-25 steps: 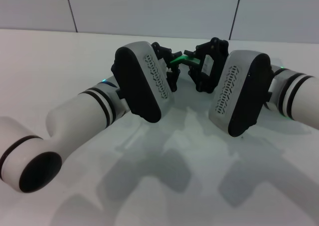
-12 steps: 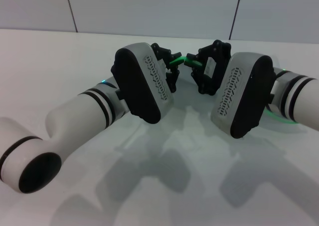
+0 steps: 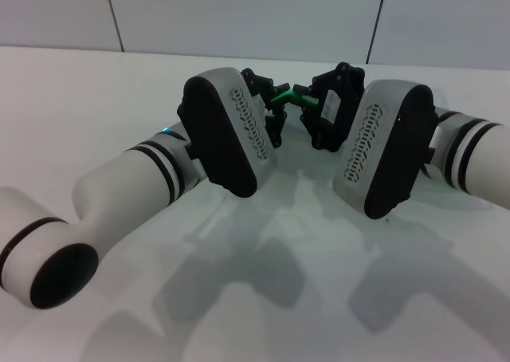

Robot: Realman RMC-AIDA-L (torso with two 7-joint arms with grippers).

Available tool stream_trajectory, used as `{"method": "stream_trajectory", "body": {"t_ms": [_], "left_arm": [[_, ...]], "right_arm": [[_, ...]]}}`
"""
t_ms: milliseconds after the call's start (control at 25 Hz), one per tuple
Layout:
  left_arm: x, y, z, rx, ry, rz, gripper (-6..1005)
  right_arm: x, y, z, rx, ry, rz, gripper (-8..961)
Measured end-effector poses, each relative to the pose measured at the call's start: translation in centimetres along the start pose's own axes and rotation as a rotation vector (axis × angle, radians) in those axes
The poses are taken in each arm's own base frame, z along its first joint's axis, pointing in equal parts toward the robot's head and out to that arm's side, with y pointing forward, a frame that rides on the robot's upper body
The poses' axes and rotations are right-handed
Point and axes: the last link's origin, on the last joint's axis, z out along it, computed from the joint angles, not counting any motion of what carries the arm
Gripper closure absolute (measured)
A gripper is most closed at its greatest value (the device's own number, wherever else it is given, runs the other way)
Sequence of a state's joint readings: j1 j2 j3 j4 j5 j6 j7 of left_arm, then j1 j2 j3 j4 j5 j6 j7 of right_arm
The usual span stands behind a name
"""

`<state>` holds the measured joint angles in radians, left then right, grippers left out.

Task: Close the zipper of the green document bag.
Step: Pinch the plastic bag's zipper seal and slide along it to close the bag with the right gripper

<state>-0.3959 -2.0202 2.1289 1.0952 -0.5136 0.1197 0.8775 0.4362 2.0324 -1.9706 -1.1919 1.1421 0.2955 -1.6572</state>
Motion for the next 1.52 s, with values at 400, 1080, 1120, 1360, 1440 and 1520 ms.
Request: {"method": "stream_trajectory", "body": {"t_ms": [400, 1080, 1120, 1360, 1440, 1520], "left_arm": [[0.05, -0.02, 0.03, 0.0, 0.002, 0.0, 945], [0.12, 0.02, 0.05, 0.0, 0.003, 0.003, 945], [0.12, 0.02, 0.05, 0.0, 0.003, 0.003, 945], [0.2, -0.02, 0.09, 0.0, 0.005, 0.005, 945], [0.22, -0.02, 0.09, 0.0, 0.006, 0.006, 945], [0.21, -0.02, 0.09, 0.0, 0.005, 0.006, 945]], "right_arm": [[-0.11, -0.16, 0.02, 0.008, -0.003, 0.004, 865], [-0.45, -0.02, 0.29, 0.002, -0.011, -0.003, 808], [-0.45, -0.05, 0.29, 0.005, -0.011, -0.002, 808], [-0.39, -0.3, 0.32, 0.025, -0.007, 0.015, 811], [-0.33, -0.33, 0.33, 0.028, -0.005, 0.018, 824], [-0.18, -0.3, 0.39, 0.028, 0.0, 0.017, 837]]}}
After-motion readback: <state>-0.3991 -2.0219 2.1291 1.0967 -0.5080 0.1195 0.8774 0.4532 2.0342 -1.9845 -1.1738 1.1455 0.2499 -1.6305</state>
